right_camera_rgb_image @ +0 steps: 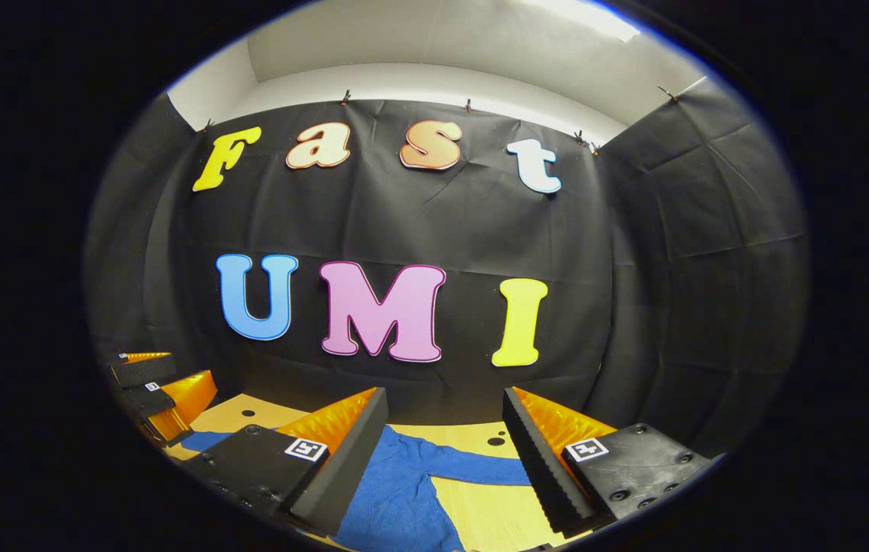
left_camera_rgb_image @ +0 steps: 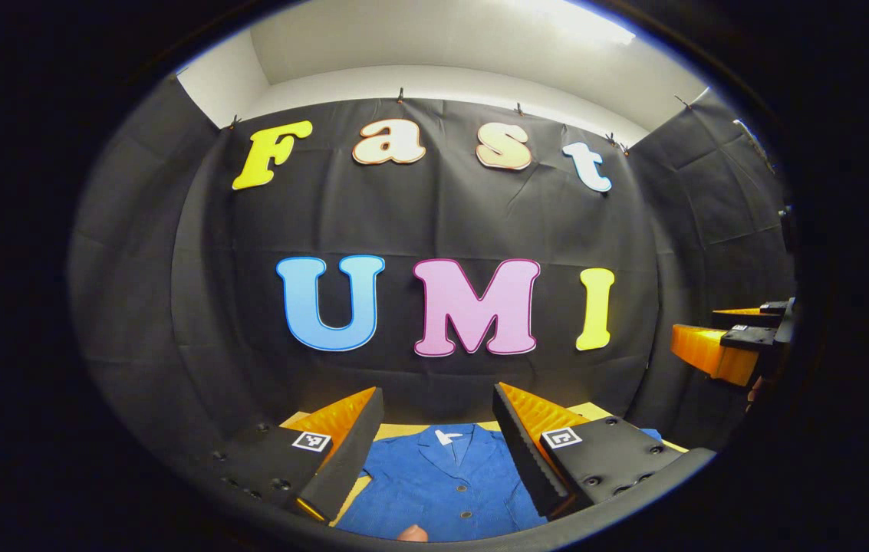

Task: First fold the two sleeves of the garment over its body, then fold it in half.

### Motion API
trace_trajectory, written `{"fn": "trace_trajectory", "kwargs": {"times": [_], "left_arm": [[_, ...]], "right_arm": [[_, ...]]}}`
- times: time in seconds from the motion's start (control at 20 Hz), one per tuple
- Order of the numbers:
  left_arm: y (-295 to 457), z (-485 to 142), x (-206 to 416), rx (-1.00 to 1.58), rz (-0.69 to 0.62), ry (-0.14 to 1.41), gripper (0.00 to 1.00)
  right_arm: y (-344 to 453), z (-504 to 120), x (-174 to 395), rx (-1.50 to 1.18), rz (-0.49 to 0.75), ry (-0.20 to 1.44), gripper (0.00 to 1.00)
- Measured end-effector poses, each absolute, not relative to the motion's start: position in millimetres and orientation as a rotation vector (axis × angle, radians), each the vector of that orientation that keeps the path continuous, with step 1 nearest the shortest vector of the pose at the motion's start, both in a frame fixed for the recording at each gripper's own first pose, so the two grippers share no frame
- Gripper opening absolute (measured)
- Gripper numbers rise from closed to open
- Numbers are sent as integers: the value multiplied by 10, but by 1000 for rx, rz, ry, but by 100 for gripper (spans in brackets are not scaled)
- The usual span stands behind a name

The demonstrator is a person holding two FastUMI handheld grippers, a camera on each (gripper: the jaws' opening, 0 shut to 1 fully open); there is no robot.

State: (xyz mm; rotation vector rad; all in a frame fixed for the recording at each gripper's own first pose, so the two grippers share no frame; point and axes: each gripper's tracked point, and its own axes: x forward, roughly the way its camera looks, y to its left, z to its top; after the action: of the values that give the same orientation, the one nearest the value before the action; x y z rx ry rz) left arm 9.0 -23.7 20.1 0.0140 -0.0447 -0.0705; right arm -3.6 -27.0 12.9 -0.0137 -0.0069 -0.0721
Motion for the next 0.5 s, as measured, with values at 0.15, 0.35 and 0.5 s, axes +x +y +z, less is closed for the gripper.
{"fn": "trace_trajectory", "kwargs": {"times": [0.15, 0.35, 0.5], "left_arm": [[-188, 188, 80, 15, -64, -41, 84], [-121, 153, 130, -6, -39, -25, 80], [-136, 155, 173, -22, -48, -23, 84]], "right_arm": [[-205, 115, -23, -12, -60, 5, 96], [-120, 126, 48, -23, -33, 17, 96], [-62, 145, 151, -37, 1, 37, 96]]}}
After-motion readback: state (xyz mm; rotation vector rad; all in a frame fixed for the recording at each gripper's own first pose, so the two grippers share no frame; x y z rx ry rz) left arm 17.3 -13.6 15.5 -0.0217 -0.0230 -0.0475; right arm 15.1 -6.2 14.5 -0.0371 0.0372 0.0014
